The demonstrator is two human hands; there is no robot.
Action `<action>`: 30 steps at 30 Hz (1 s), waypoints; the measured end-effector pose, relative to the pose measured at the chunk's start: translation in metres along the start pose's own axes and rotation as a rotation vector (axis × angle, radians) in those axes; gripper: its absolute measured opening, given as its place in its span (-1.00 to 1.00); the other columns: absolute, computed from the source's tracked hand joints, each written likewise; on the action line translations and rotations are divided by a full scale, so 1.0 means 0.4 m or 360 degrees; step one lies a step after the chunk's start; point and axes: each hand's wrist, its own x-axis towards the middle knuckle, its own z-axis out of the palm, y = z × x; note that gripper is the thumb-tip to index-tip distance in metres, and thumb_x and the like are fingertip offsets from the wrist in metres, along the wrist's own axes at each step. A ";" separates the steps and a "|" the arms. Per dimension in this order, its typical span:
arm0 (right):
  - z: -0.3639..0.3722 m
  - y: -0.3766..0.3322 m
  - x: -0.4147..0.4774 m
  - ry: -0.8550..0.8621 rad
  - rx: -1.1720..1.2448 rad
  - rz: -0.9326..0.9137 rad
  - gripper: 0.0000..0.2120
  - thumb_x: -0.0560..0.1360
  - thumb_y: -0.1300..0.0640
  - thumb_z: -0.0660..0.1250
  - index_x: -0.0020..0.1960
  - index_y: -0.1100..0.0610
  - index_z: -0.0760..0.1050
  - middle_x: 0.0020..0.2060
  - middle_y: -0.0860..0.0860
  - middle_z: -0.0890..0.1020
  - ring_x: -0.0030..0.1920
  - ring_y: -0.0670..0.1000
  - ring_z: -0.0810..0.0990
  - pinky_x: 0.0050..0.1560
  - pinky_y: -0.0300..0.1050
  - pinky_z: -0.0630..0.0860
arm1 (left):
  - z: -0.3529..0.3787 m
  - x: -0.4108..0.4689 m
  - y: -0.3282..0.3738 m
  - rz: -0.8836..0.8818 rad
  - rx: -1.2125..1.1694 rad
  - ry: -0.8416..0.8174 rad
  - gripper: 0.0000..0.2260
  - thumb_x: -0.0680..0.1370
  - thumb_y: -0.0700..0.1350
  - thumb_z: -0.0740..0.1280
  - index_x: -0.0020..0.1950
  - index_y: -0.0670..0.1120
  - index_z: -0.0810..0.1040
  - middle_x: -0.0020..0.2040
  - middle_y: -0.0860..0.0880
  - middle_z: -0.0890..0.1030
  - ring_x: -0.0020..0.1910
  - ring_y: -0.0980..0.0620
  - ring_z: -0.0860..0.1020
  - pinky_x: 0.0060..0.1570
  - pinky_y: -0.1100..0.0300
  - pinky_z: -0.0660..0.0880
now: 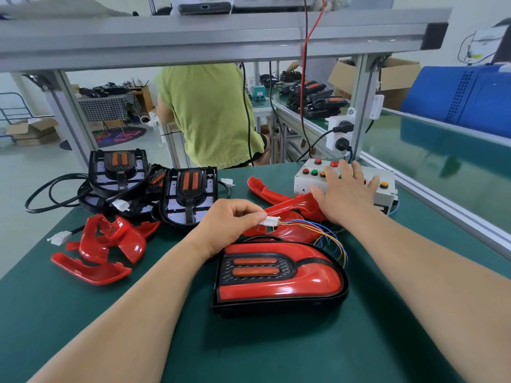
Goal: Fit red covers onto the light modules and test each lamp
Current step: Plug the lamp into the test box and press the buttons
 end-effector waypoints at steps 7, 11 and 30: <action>0.005 0.002 0.002 -0.0058 -0.0090 -0.0047 -0.38 0.60 -0.33 -0.04 0.60 -0.13 0.04 0.62 0.03 -0.04 0.61 0.17 -0.14 0.44 0.49 -0.11 | 0.000 -0.001 0.000 -0.0012 0.0011 0.0009 -0.92 0.52 -0.07 0.45 -0.15 0.02 0.72 -0.12 -0.04 0.71 -0.17 0.12 0.57 -0.01 0.17 0.53; 0.003 0.000 -0.001 -0.0074 -0.0094 -0.0039 -0.37 0.60 -0.34 -0.05 0.61 -0.14 0.02 0.63 0.03 -0.06 0.61 0.16 -0.15 0.45 0.48 -0.13 | -0.001 -0.002 -0.001 -0.0017 0.0013 0.0004 -0.92 0.53 -0.08 0.45 -0.14 0.02 0.72 -0.12 -0.05 0.71 -0.17 0.10 0.57 0.00 0.13 0.54; 0.015 0.001 0.003 -0.0023 -0.0070 -0.0037 -0.38 0.60 -0.35 0.00 0.59 -0.16 0.05 0.63 0.03 -0.03 0.61 0.16 -0.11 0.44 0.48 -0.11 | -0.001 -0.005 0.019 -0.0031 0.0094 -0.0014 -0.91 0.49 0.02 0.47 -0.12 0.03 0.73 -0.10 -0.08 0.71 -0.15 0.04 0.56 -0.01 0.06 0.49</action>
